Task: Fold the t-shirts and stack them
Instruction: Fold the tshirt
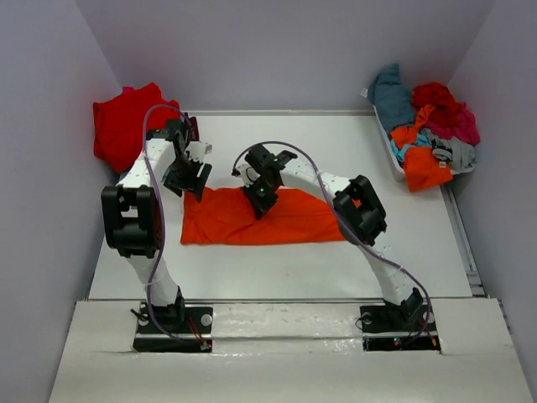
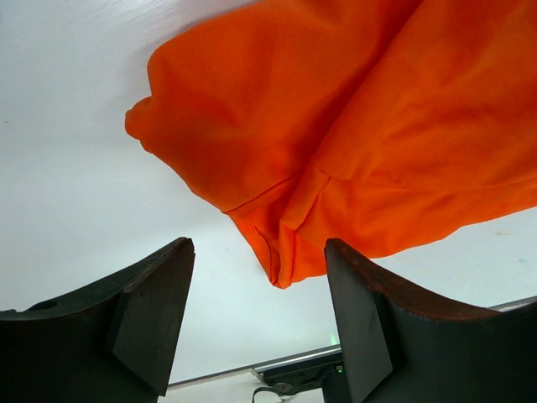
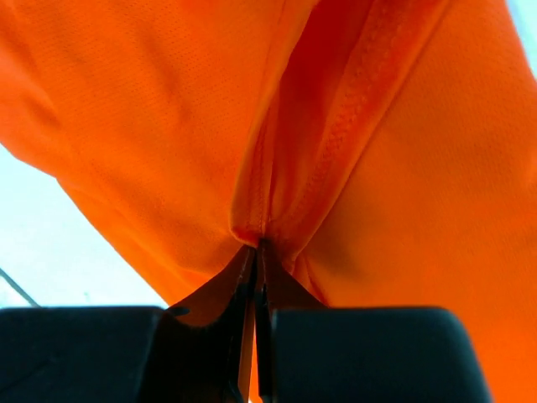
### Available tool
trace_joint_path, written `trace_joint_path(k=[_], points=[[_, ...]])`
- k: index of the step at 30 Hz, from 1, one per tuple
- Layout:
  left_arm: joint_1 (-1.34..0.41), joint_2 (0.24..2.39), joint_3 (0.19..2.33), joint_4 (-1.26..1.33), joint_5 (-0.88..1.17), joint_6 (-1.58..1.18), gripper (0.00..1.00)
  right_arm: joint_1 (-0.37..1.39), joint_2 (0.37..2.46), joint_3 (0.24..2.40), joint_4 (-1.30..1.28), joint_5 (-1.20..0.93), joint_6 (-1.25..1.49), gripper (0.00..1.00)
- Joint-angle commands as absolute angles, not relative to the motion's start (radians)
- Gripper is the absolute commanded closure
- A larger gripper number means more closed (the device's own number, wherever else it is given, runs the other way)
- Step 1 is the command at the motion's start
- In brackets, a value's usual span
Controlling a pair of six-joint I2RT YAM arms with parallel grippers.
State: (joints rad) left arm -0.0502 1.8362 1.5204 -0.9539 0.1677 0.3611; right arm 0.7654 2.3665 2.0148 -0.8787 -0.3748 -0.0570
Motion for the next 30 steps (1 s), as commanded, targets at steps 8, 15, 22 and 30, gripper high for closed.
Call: trace_joint_path(k=[8, 15, 22, 30], points=[[-0.046, 1.847, 1.551, -0.994, 0.206, 0.388, 0.25, 0.769, 2.243, 2.019, -0.839, -0.253, -0.106, 0.42], [-0.077, 1.819, 1.514, -0.965, 0.170, 0.410, 0.26, 0.769, 2.250, 2.095, -0.850, -0.192, -0.106, 0.29], [-0.161, 1.819, 1.493, -0.957, 0.152, 0.434, 0.26, 0.769, 2.244, 2.086, -0.876, -0.109, -0.089, 0.29], [-0.227, 1.844, 1.450, -0.954, 0.225, 0.448, 0.26, 0.667, 2.183, 1.993, -0.894, -0.094, -0.064, 0.30]])
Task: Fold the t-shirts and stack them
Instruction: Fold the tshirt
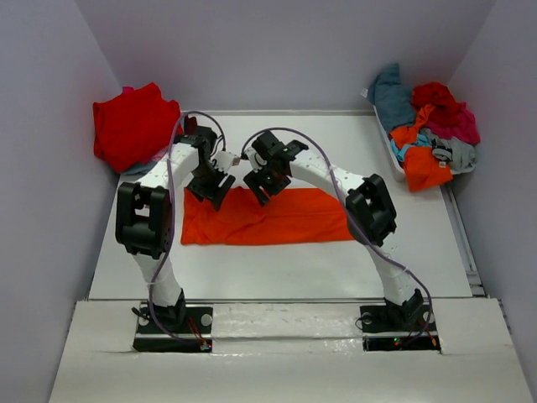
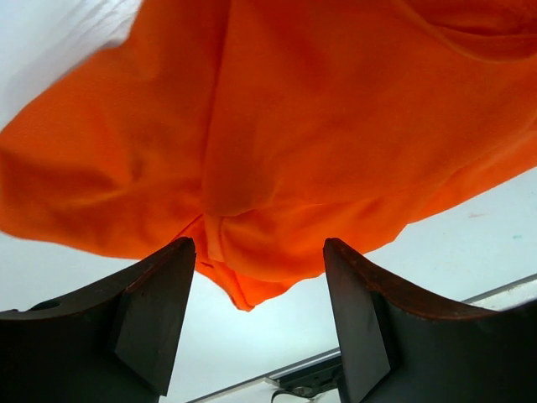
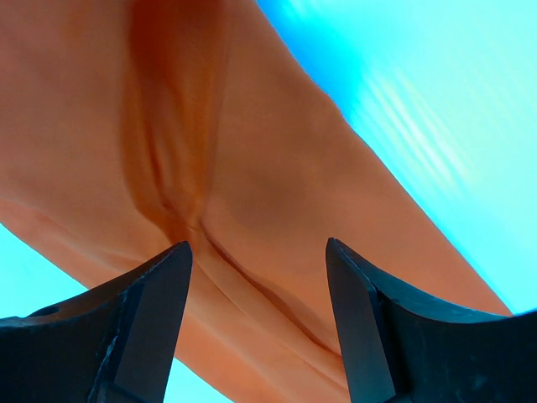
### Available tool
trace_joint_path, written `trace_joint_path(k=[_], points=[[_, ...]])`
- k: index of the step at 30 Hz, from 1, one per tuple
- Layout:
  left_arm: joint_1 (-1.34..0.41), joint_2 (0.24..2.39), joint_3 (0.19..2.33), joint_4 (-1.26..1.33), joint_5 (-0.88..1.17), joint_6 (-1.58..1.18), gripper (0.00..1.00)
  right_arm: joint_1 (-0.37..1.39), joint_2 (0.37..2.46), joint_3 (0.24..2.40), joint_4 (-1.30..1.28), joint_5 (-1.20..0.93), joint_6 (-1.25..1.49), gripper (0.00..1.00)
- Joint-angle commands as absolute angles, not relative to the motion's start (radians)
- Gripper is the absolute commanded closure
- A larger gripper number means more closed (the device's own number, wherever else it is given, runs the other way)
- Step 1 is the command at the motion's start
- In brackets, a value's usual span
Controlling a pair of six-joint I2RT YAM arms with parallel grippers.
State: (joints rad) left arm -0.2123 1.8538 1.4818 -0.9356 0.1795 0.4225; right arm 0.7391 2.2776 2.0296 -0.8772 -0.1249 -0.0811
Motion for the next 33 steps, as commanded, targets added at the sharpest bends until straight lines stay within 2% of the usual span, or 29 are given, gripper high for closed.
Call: trace_joint_path(k=[1, 9, 19, 33], points=[[-0.227, 1.844, 1.441, -0.950, 0.233, 0.451, 0.26, 0.649, 2.175, 1.970, -0.911, -0.116, -0.060, 0.30], [-0.245, 1.884, 1.404, -0.965, 0.347, 0.491, 0.26, 0.525, 2.103, 1.807, -0.937, -0.149, -0.061, 0.31], [-0.245, 1.947, 1.384, -0.919, 0.265, 0.453, 0.26, 0.506, 2.049, 1.692, -0.959, -0.150, -0.074, 0.32], [-0.150, 2.052, 1.465, -0.956, 0.245, 0.393, 0.25, 0.443, 2.105, 1.801, -1.019, -0.161, -0.091, 0.32]])
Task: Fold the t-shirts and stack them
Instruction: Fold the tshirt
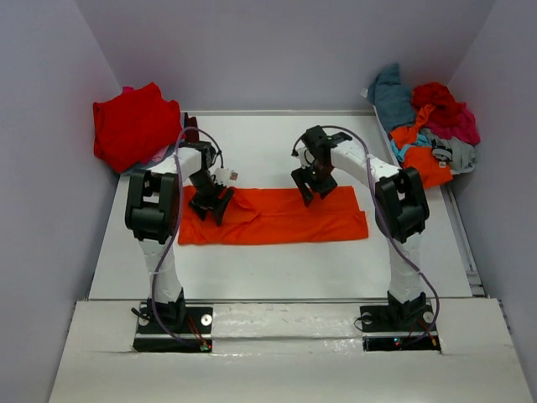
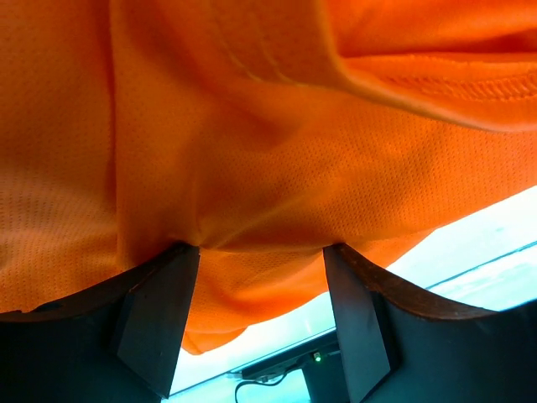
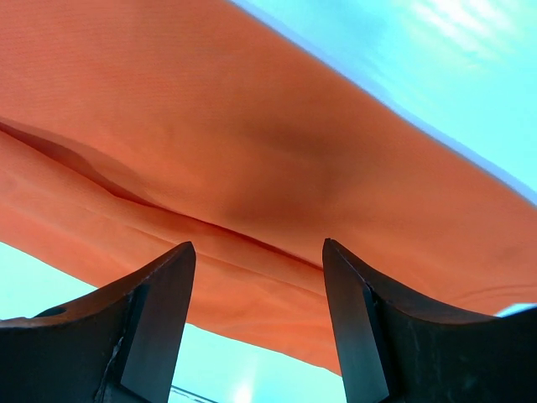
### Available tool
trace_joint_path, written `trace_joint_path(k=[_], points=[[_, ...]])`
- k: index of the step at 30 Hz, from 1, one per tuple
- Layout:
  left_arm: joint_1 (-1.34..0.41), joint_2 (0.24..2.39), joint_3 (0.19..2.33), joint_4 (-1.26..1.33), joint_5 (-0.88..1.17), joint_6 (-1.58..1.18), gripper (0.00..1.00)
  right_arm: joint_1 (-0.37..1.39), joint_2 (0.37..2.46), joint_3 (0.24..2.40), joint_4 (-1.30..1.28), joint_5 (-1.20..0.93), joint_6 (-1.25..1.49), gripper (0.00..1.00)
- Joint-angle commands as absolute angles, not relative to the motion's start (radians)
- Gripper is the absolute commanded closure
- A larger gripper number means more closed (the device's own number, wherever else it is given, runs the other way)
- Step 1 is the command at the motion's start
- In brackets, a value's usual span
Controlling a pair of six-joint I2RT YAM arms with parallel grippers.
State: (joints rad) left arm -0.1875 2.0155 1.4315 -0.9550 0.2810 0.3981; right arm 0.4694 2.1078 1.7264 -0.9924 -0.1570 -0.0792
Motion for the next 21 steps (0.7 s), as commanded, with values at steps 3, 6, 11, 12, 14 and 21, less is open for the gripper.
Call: trace_joint_path(k=[3, 6, 11, 12, 14, 21], points=[[-0.123, 2.057, 1.483, -0.959, 0.241, 0.399, 0.25, 0.425, 2.138, 1.825, -1.029, -0.141, -0.092, 0.32], [-0.123, 2.059, 1.502, -0.959, 0.250, 0.410, 0.25, 0.425, 2.169, 1.864, -1.049, -0.115, -0.097, 0.32], [-0.114, 2.039, 1.528, -0.945, 0.278, 0.420, 0.25, 0.425, 2.181, 1.876, -1.058, -0.052, -0.106, 0.32], [-0.114, 2.036, 1.540, -0.945, 0.282, 0.423, 0.25, 0.425, 2.181, 1.873, -1.049, -0.040, -0.107, 0.32], [-0.114, 2.028, 1.560, -0.948, 0.287, 0.431, 0.25, 0.425, 2.178, 1.858, -1.039, -0.006, -0.109, 0.32], [-0.114, 2.031, 1.672, -0.980, 0.247, 0.434, 0.25, 0.425, 2.177, 1.789, -0.999, 0.170, -0.146, 0.32]])
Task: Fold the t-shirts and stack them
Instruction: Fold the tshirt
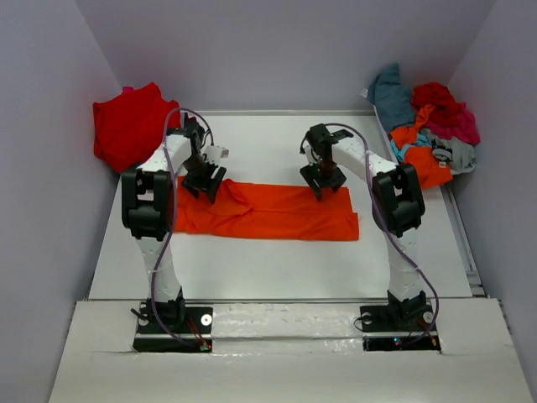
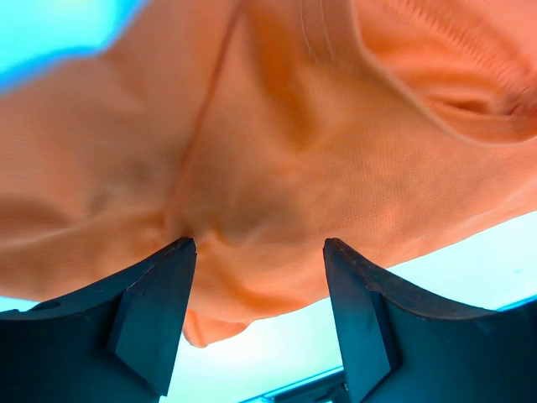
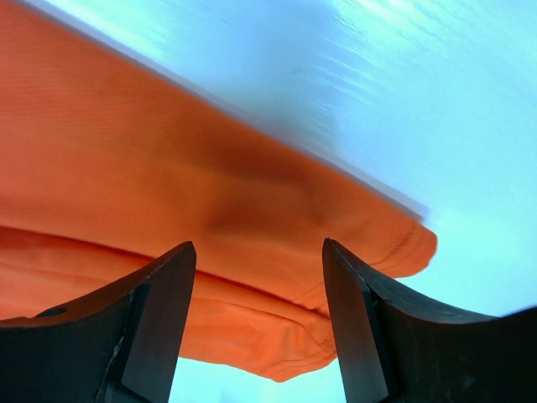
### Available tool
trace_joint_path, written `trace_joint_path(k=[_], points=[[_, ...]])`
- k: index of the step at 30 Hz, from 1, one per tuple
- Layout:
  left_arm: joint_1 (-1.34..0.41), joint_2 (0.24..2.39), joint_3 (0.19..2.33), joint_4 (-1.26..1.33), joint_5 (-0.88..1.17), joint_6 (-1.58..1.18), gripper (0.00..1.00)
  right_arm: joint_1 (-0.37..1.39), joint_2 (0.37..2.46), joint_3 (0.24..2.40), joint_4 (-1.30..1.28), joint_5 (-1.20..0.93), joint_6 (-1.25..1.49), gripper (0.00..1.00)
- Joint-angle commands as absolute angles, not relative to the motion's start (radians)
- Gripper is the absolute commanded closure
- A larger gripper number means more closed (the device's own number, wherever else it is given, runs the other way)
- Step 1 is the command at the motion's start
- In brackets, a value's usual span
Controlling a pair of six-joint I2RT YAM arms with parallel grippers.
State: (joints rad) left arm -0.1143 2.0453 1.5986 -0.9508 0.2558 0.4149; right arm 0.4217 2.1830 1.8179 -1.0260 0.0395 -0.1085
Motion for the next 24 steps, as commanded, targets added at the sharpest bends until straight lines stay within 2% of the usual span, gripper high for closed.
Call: trace_joint_path(k=[1, 7, 14, 19, 24], points=[[-0.114, 2.033, 1.678, -0.982, 0.245, 0.434, 0.25, 0.425, 2.169, 1.783, -0.983, 0.207, -0.156, 0.32], [-0.114, 2.023, 1.664, -0.965, 0.253, 0.420, 0.26, 0.425, 2.129, 1.779, -0.971, 0.239, -0.158, 0.32], [-0.114, 2.006, 1.648, -0.999, 0.245, 0.423, 0.26, 0.425, 2.065, 1.795, -1.015, 0.097, -0.114, 0.31], [-0.114, 1.965, 1.573, -1.005, 0.244, 0.442, 0.26, 0.400, 2.040, 1.714, -0.974, 0.089, -0.120, 0.31], [-0.114, 1.942, 1.534, -1.009, 0.258, 0.440, 0.26, 0.390, 2.049, 1.726, -0.986, 0.020, -0.097, 0.31]])
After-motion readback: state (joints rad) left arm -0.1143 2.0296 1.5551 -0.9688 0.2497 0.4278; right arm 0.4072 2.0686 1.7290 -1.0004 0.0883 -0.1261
